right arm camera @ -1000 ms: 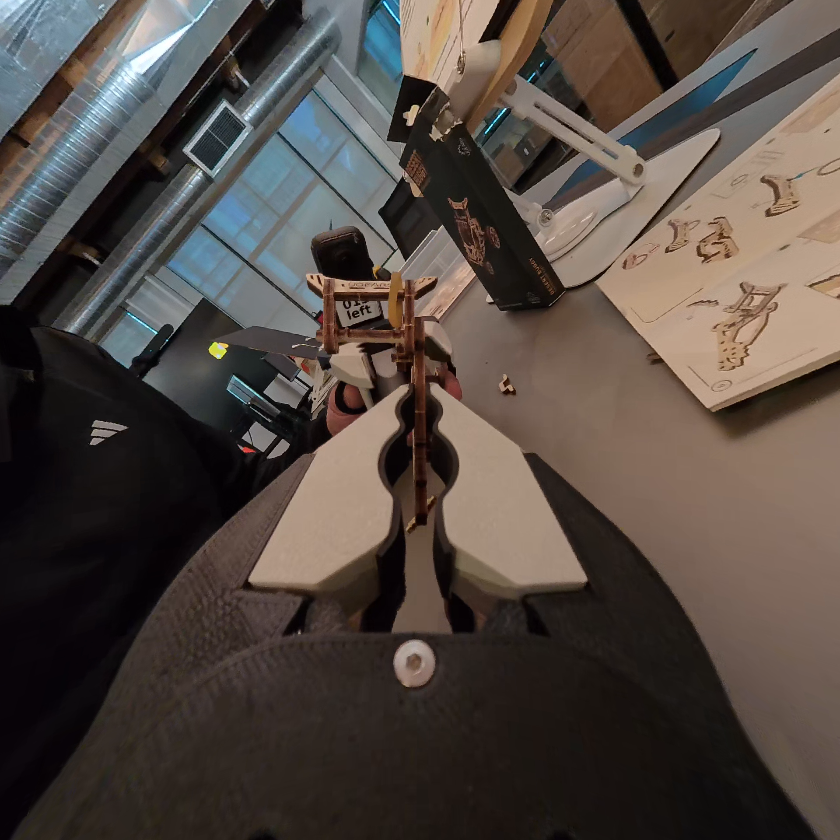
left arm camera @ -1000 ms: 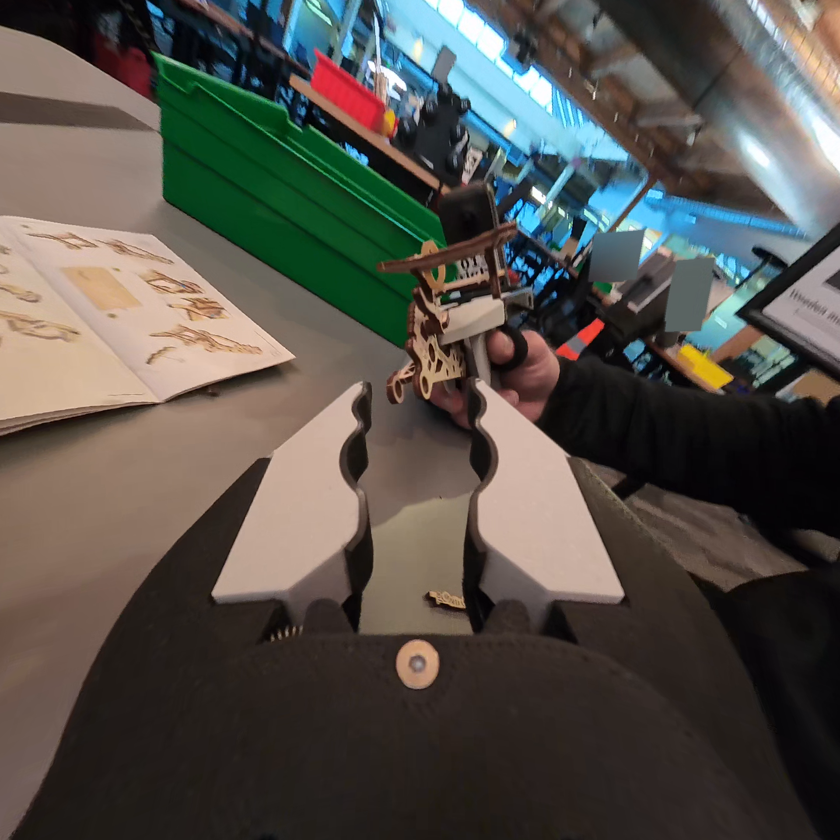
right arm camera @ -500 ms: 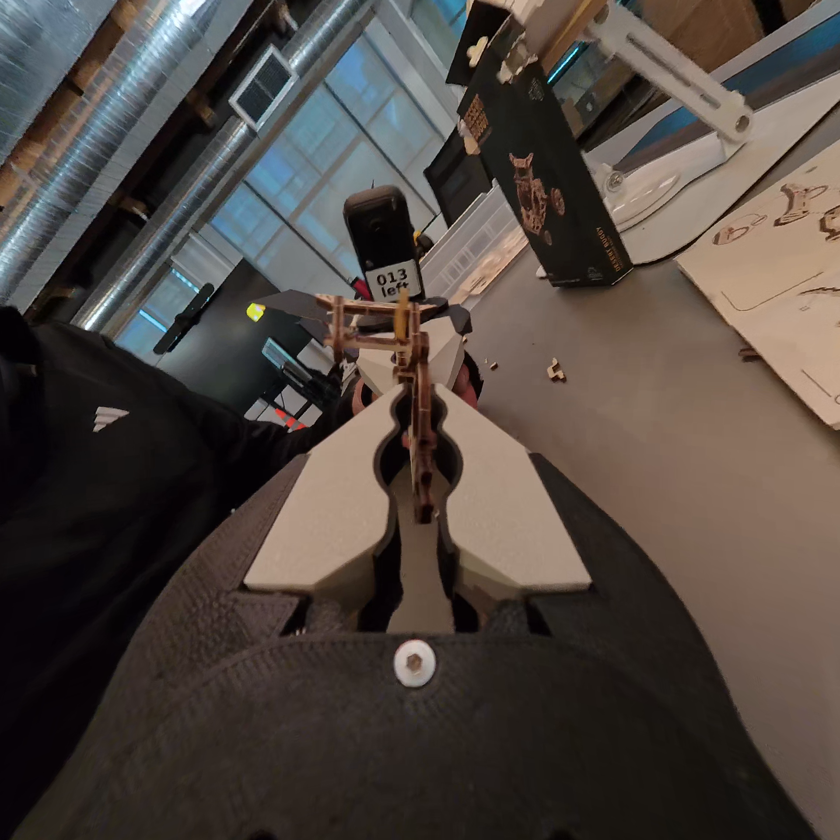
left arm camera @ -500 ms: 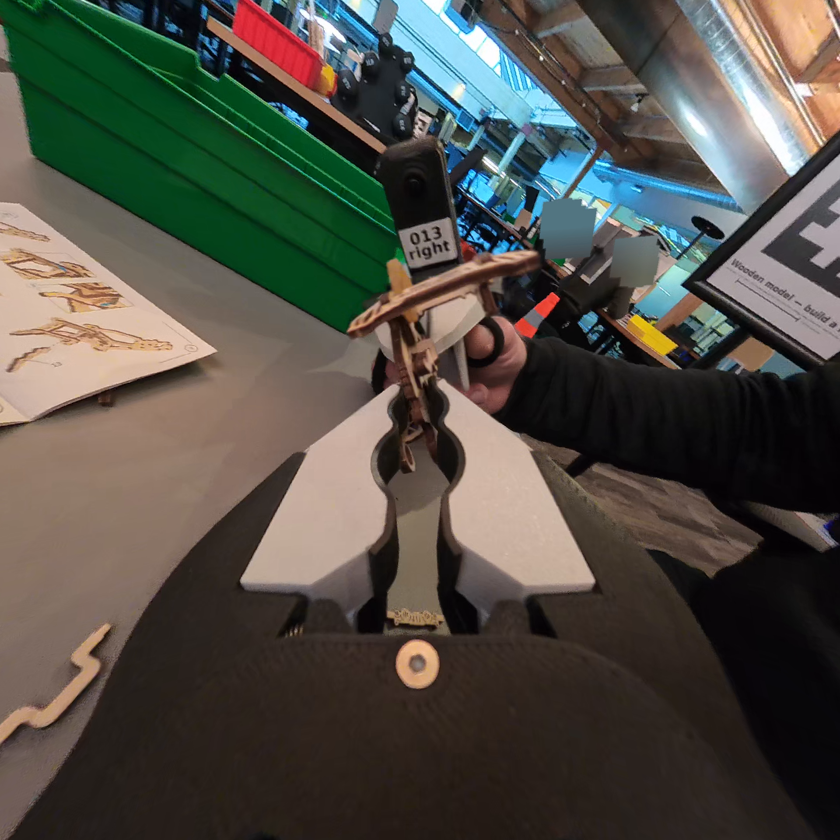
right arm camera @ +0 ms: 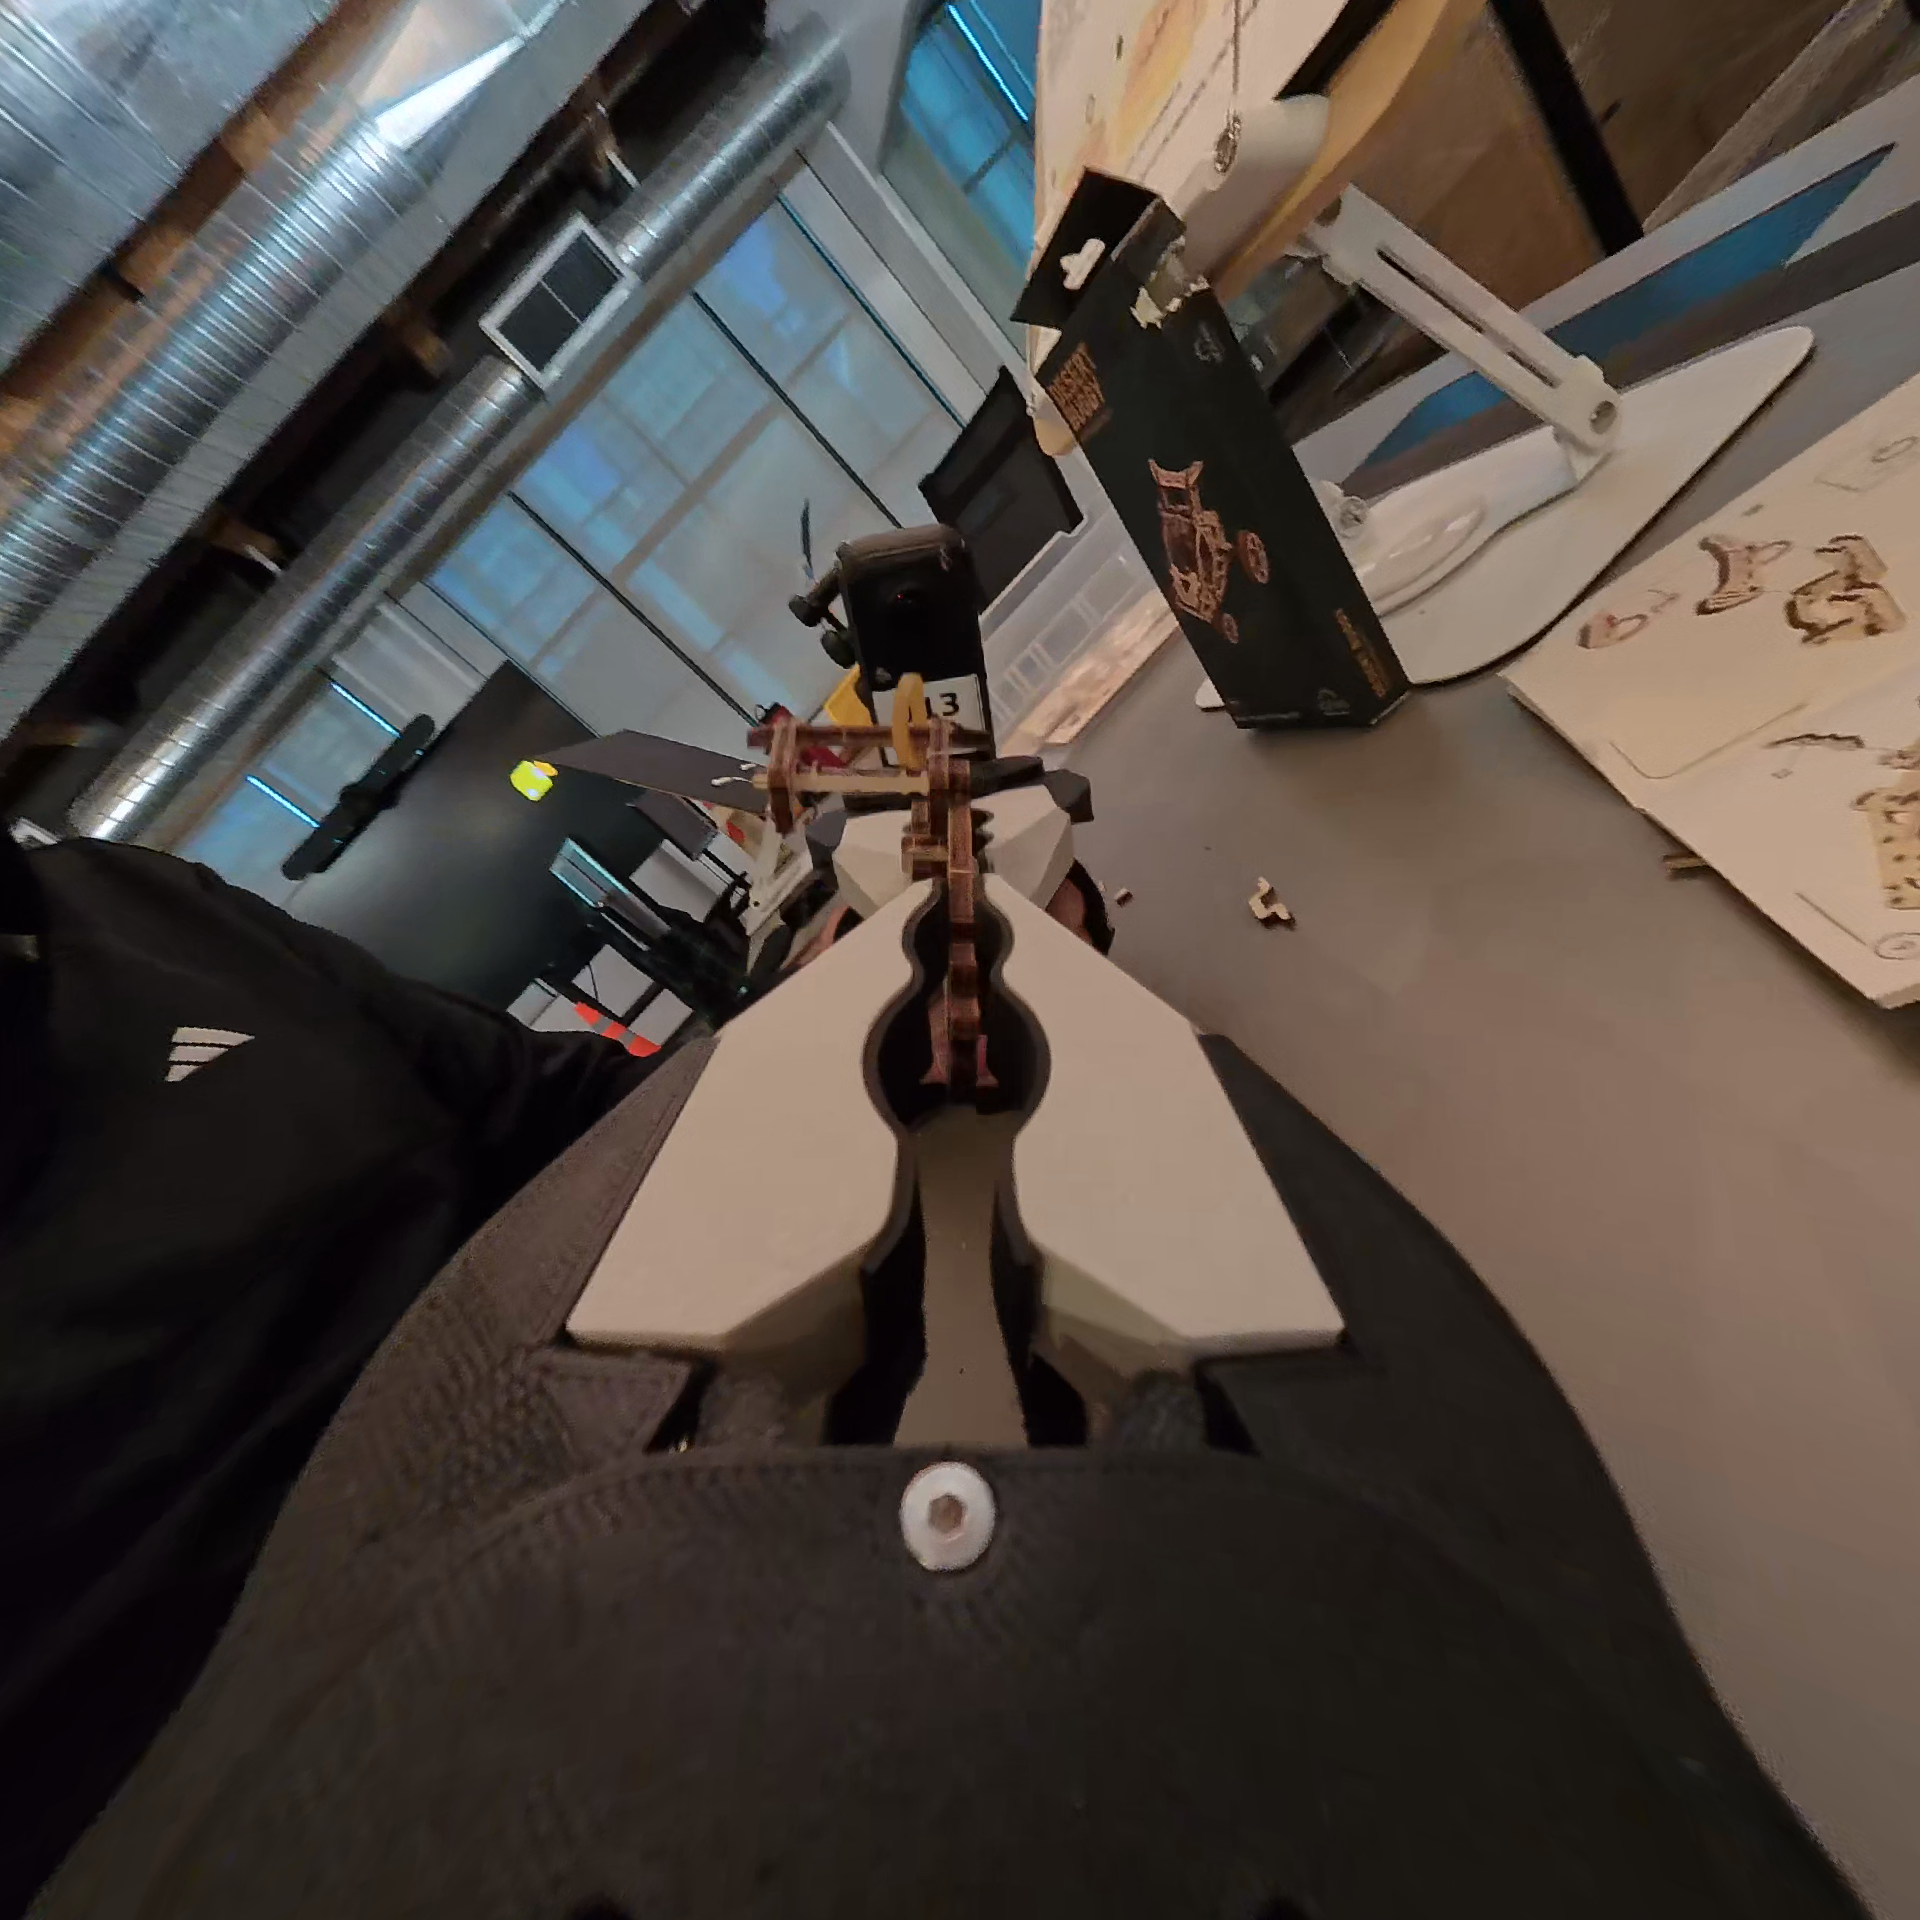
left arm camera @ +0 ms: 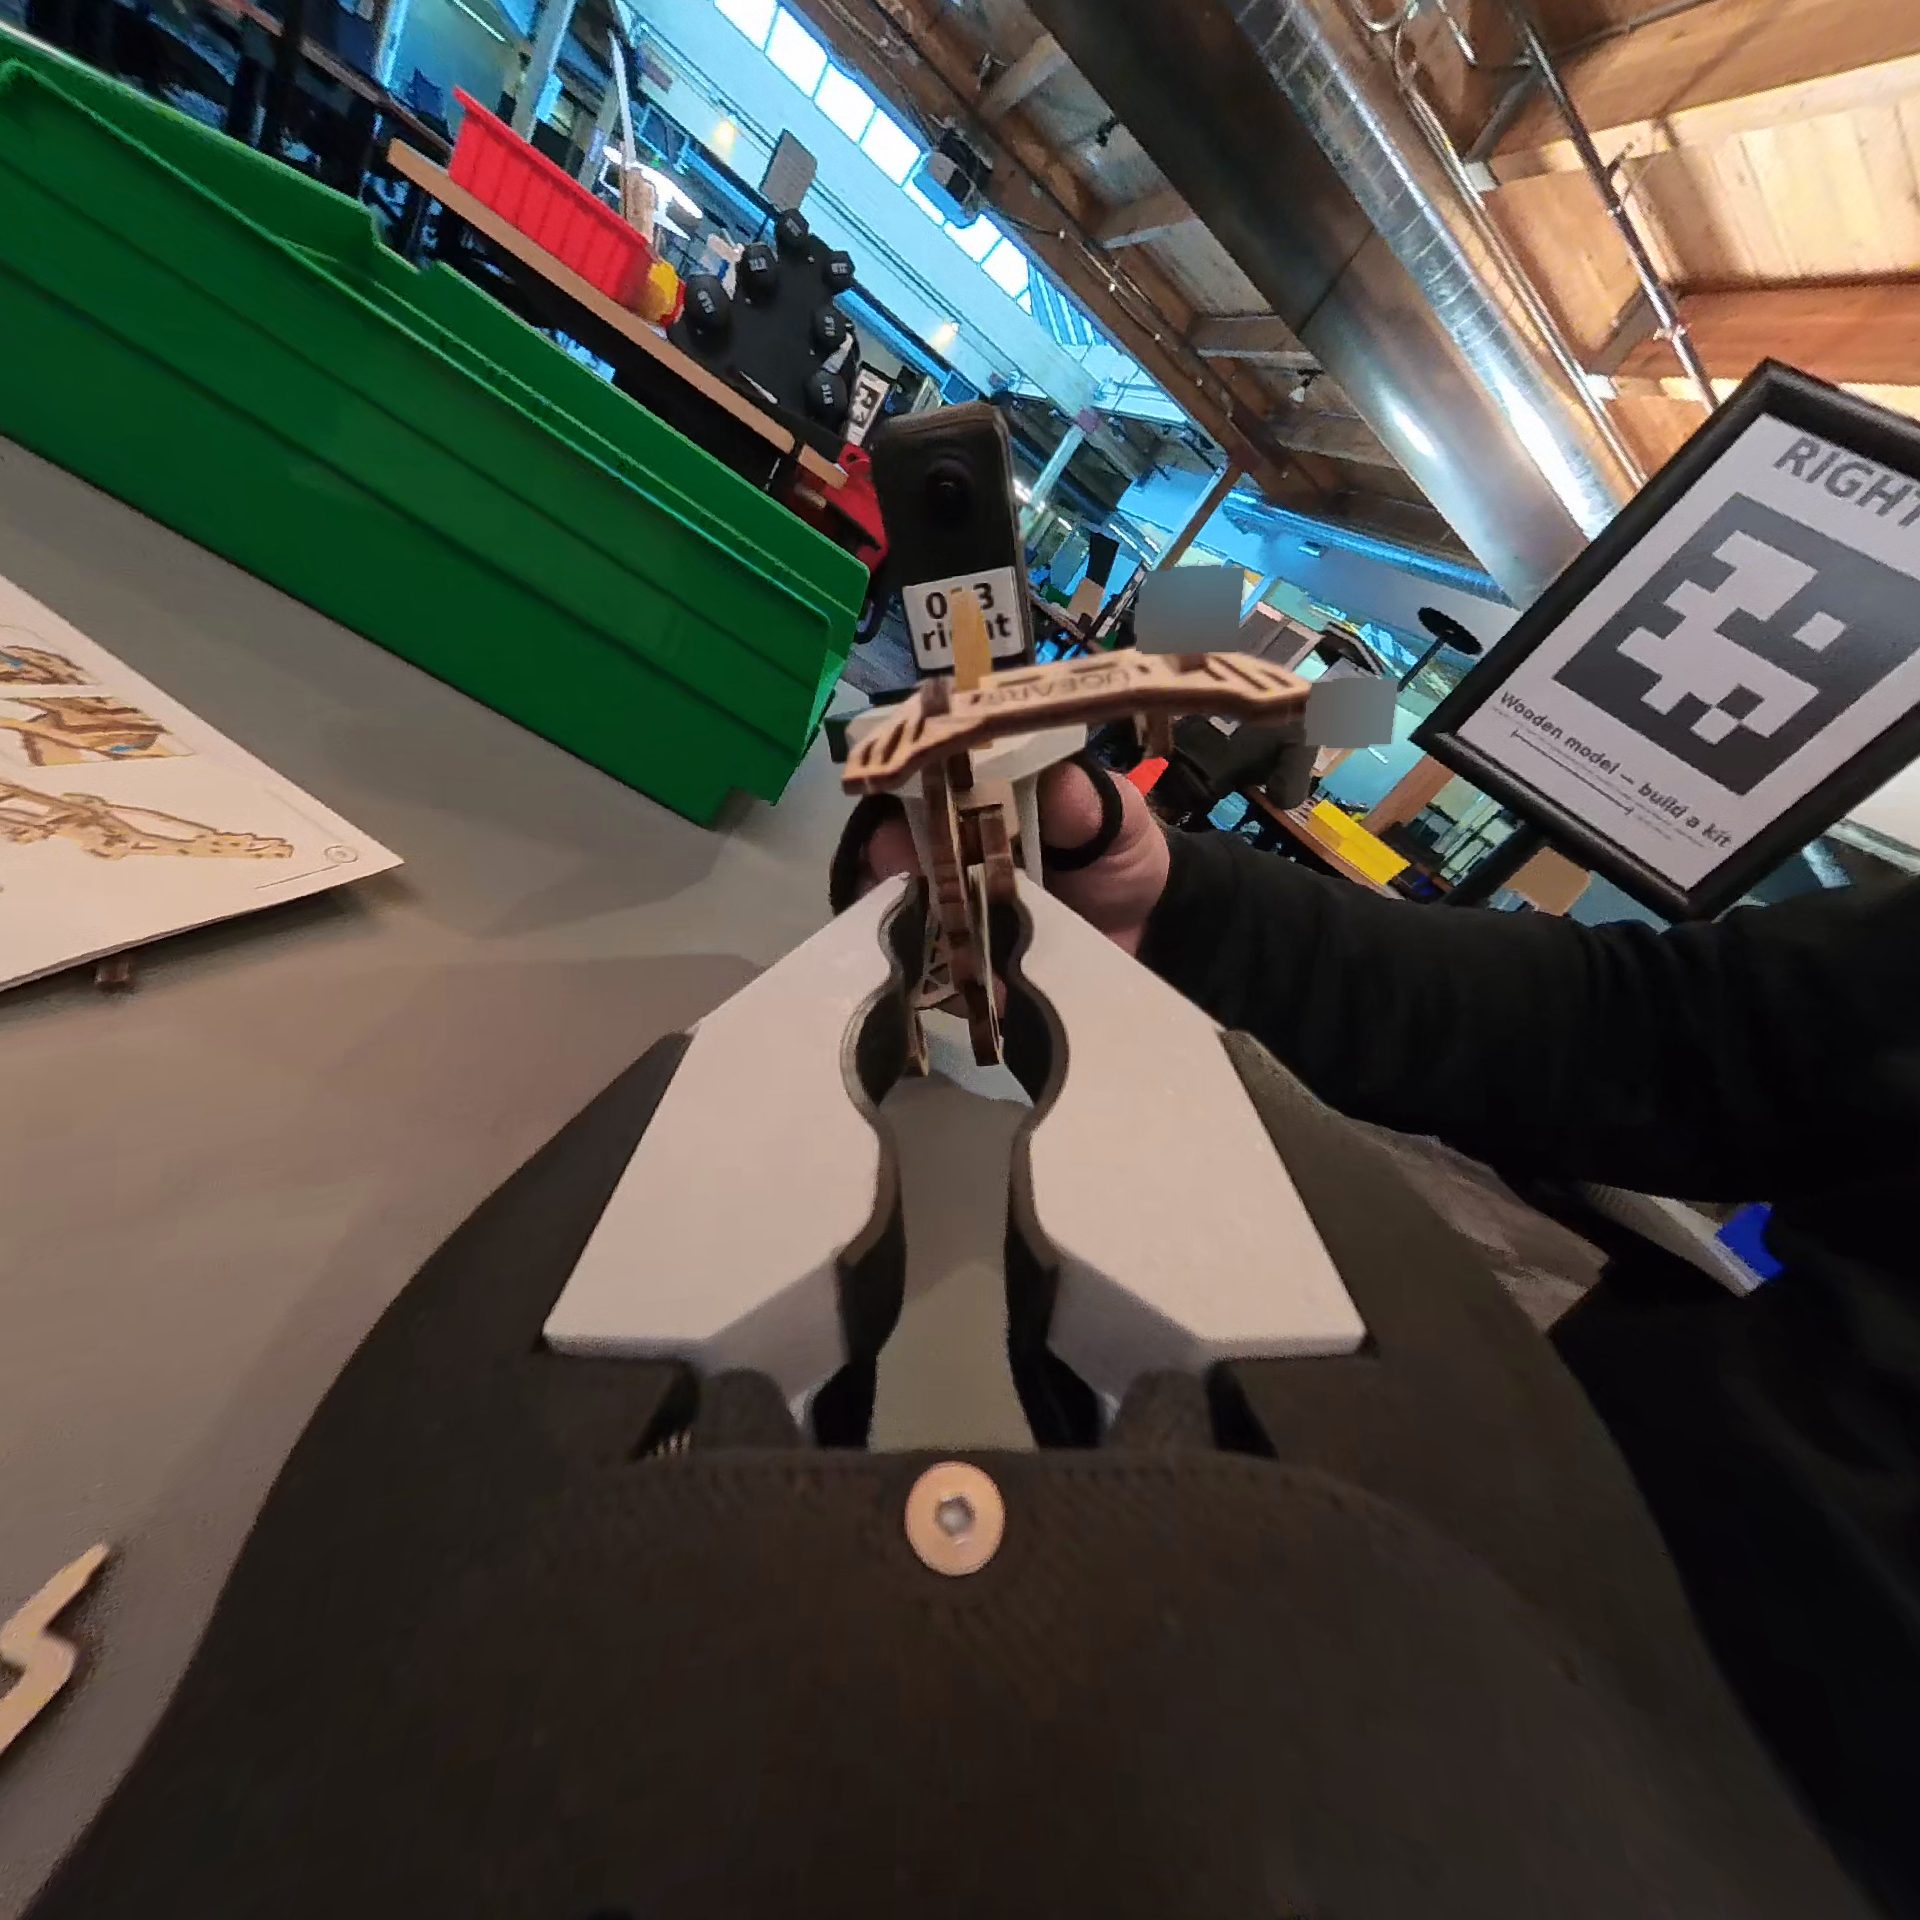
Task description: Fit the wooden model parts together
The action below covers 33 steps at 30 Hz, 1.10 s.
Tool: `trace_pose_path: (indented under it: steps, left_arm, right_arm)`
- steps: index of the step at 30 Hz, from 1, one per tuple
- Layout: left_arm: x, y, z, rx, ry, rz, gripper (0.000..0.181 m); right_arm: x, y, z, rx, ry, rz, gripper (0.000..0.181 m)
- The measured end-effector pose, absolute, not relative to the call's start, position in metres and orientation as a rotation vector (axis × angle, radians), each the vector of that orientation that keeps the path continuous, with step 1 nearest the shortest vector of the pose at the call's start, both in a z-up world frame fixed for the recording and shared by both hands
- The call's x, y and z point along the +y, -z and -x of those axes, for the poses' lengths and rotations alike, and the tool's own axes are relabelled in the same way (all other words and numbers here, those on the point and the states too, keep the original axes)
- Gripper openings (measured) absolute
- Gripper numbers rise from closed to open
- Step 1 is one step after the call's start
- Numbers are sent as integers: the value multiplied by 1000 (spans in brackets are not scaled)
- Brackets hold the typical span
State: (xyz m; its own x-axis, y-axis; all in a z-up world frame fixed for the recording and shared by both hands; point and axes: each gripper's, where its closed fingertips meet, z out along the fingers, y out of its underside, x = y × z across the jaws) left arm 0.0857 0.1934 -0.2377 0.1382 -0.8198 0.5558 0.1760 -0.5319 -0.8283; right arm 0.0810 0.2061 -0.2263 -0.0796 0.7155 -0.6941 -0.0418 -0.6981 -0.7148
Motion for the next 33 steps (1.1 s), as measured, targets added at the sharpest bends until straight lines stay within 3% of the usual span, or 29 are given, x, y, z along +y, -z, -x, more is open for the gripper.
trace_pose_path:
  steps: [4, 6, 8, 15, 18, 24, 33]
  left_arm:
    - [195, 229, -88, 661, 1375, 1588, 6]
    - [201, 228, -87, 645, 1270, 1606, 6]
    - [206, 230, -84, 603, 1235, 1619, 6]
    - [204, 220, -90, 583, 1128, 1584, 6]
    - [205, 218, -89, 595, 1043, 1570, 6]
    - [210, 215, -82, 556, 950, 1550, 5]
    - [211, 221, -87, 649, 679, 1543, 5]
  right_arm:
    - [213, 221, -84, -679, -1779, 1672, 3]
    - [222, 220, -88, -631, -1670, 1722, 26]
    - [227, 217, -97, -615, -1492, 1744, 36]
    - [225, 216, -113, -672, -854, 1783, 49]
    - [227, 206, -116, -697, -675, 1745, 46]
    - [203, 204, -85, -635, -964, 1774, 18]
    - [203, 205, -70, -430, -1198, 1792, 13]
